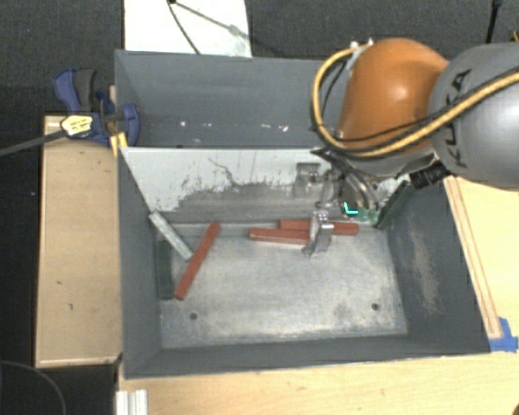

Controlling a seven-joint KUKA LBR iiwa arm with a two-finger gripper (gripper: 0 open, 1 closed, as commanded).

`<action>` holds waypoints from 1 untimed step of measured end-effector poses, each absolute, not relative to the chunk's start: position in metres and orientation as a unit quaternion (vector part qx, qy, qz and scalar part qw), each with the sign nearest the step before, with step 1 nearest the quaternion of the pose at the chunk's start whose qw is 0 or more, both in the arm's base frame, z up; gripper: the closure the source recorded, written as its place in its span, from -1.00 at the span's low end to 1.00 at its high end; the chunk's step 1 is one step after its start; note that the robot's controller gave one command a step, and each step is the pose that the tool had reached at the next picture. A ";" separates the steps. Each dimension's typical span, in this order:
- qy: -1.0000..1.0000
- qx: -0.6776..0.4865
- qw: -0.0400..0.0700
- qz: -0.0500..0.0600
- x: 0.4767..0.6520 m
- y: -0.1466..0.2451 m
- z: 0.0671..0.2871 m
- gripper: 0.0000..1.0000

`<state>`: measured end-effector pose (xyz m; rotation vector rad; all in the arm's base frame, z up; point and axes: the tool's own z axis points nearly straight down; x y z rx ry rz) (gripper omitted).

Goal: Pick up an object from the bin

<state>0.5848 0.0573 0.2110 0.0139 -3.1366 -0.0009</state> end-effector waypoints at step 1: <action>-1.000 -0.002 0.001 -0.001 0.591 0.051 0.067 -1.00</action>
Offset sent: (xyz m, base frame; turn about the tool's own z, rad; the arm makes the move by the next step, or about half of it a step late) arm 0.0068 -0.0068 -0.1410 0.0084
